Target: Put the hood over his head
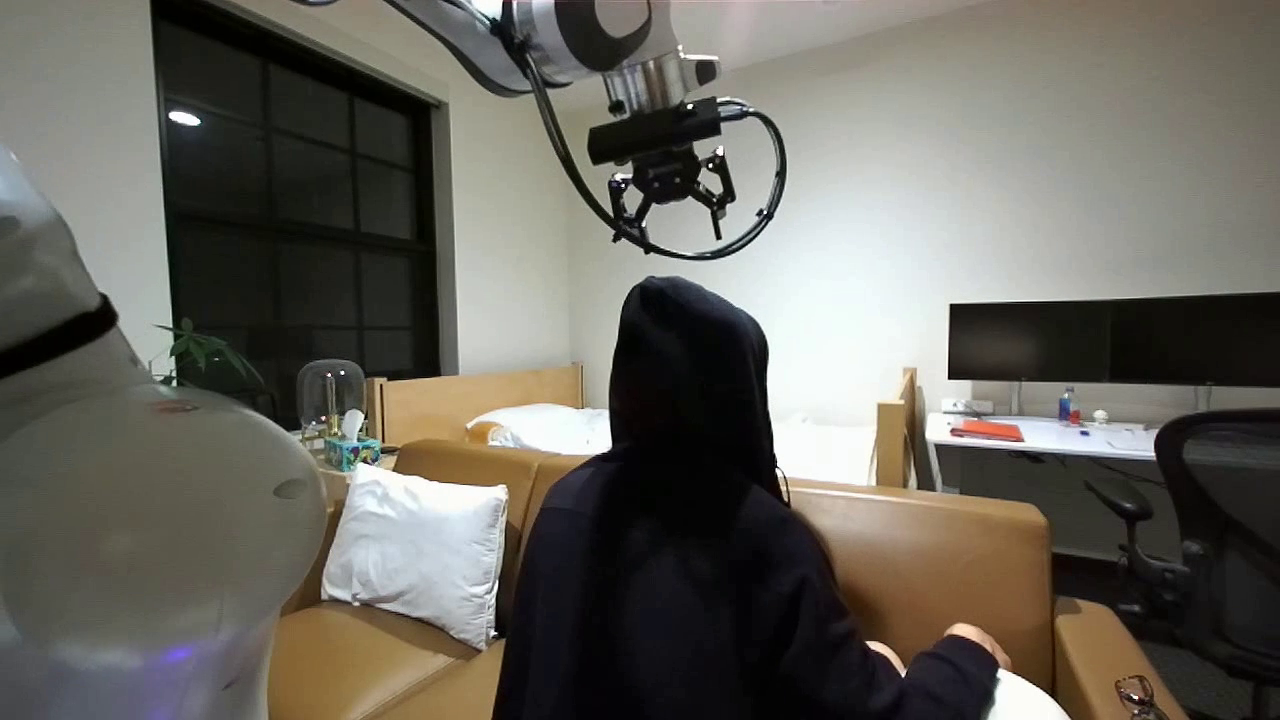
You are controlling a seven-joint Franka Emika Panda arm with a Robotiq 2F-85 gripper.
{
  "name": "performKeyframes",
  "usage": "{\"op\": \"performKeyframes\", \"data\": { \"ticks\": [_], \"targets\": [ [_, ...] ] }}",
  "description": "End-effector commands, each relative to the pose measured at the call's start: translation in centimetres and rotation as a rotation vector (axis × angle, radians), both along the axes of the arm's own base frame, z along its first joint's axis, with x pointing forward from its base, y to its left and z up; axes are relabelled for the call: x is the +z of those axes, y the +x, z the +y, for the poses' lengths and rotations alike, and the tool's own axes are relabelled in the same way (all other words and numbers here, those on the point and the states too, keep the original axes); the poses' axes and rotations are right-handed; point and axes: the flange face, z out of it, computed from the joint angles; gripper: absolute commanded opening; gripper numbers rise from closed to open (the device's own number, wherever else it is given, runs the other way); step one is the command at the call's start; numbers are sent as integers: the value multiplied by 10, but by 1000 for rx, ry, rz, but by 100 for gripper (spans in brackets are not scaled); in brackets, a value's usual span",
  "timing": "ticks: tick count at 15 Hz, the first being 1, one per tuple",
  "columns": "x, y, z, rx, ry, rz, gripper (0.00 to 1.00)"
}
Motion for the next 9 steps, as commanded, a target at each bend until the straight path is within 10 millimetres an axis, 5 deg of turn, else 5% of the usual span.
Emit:
{"op": "performKeyframes", "data": {
  "ticks": [1,9],
  "targets": [
    [-27,-46,18,-12,27,36,100],
    [-120,-79,50,51,133,360,100]
  ]
}}
